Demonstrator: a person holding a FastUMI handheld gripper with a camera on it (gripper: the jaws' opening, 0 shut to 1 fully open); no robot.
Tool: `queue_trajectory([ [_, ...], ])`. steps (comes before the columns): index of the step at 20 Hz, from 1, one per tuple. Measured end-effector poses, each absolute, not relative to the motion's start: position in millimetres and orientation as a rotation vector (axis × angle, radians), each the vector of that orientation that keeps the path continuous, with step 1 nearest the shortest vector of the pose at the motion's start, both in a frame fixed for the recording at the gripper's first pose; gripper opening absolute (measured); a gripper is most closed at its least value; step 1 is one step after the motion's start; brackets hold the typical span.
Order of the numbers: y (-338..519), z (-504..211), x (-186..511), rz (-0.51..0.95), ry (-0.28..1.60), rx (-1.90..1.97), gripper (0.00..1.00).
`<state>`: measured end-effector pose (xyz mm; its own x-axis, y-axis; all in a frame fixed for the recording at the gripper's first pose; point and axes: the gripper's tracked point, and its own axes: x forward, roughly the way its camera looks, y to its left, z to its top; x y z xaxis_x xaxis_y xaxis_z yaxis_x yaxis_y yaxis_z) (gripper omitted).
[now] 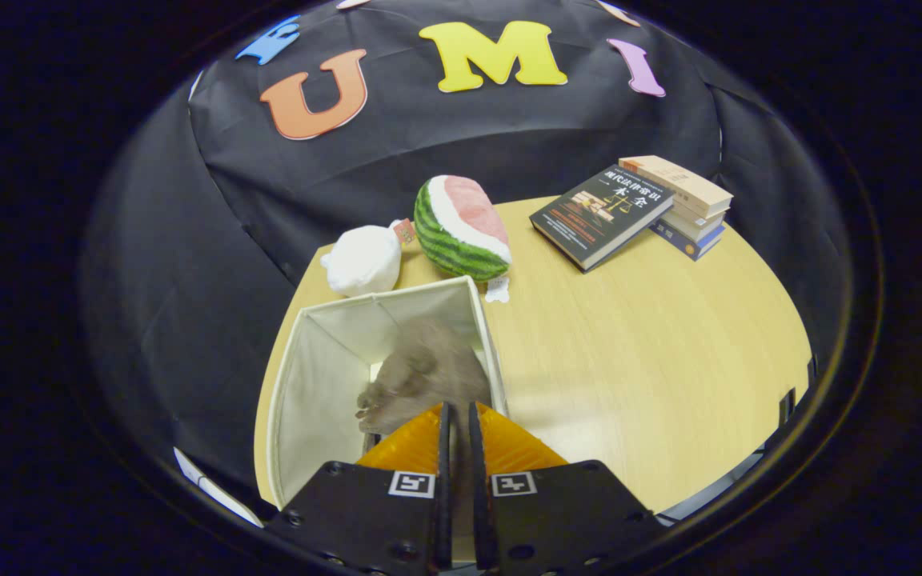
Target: Open the storage box then place both shoes into the box .Put the left shoe in first, then the right shoe, with the right side of both shoes facing outward in a uniform manner.
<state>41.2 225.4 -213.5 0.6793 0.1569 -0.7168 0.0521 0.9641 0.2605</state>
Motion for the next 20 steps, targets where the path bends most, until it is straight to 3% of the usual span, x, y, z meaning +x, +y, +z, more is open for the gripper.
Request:
queue_trajectory([
  [3,222.6,-206.8,40.9,0.071,0.804,0.269,0.11],
  [5,217.8,-191.7,37.3,0.080,0.760,0.255,0.27],
  [9,199.3,-142.1,24.6,0.087,0.613,0.204,0.78],
  [12,174.4,-107.7,10.1,0.071,0.524,0.189,0.95],
  [20,80.2,-12.7,-31.2,-0.018,0.254,0.118,0.96],
])
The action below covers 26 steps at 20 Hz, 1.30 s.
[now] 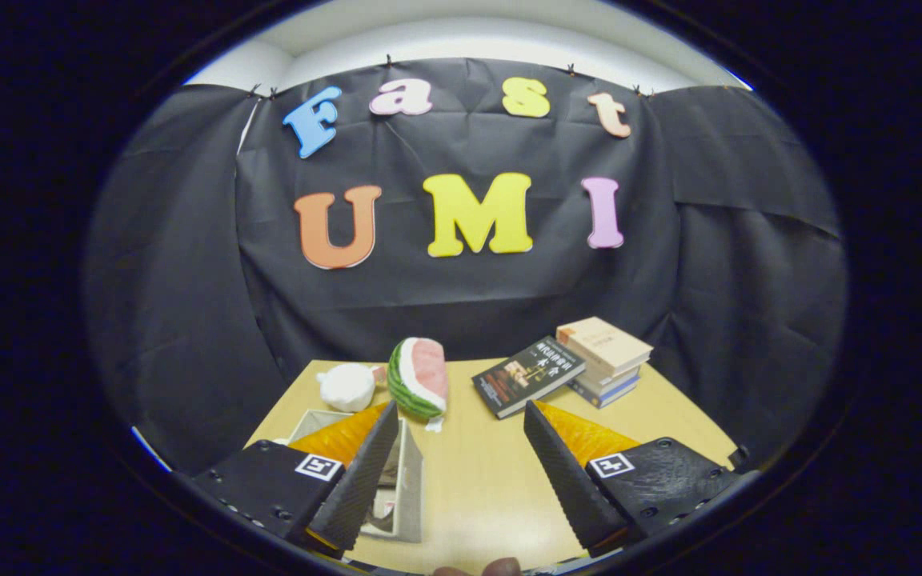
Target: Open the storage box then place both shoes into the box .Put the left shoe in first, then the right shoe, with the right side of both shoes facing outward in a uniform manner.
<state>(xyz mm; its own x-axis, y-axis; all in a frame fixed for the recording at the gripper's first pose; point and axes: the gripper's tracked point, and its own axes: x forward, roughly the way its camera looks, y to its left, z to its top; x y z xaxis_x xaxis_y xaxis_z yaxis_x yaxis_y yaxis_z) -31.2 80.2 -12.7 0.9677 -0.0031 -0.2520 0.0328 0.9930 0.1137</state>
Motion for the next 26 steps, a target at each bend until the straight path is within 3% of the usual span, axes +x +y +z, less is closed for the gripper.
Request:
queue_trajectory([
  [11,28.5,38.0,-58.3,-0.078,0.072,0.129,0.96],
  [26,43.5,2.8,-67.0,-0.038,0.041,0.121,0.96],
])
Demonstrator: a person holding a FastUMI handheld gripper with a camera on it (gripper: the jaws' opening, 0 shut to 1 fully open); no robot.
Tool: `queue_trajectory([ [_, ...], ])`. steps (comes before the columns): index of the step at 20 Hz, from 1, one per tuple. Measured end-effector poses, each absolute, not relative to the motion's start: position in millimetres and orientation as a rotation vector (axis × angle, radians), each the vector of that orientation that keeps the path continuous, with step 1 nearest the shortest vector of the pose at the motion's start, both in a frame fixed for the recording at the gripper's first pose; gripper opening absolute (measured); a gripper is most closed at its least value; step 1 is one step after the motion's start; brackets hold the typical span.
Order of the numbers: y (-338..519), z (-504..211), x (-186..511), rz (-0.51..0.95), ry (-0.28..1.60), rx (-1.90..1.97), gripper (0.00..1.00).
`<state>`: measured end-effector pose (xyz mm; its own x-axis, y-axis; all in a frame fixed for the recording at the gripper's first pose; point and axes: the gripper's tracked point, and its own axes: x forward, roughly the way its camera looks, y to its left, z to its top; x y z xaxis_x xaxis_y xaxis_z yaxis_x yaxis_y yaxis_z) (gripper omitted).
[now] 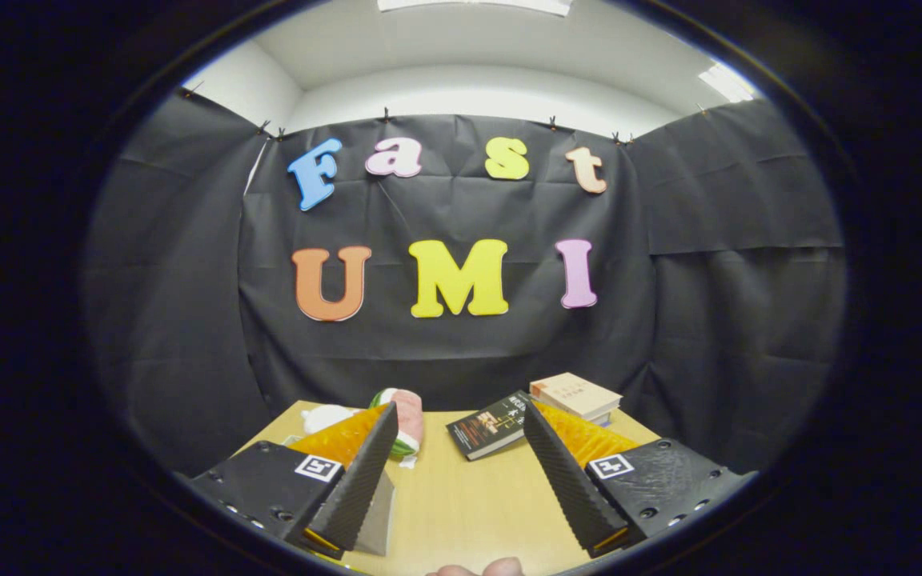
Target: Open the storage box then place both shoes into the box .Put the left shoe in first, then the right shoe, with the right side of both shoes facing outward in a uniform manner.
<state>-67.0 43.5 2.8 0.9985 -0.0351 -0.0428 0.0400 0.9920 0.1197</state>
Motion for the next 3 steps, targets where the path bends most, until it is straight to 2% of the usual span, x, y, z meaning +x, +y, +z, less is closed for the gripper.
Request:
queue_trajectory([
  [3,45.0,0.1,-68.7,-0.032,0.033,0.118,0.96],
])
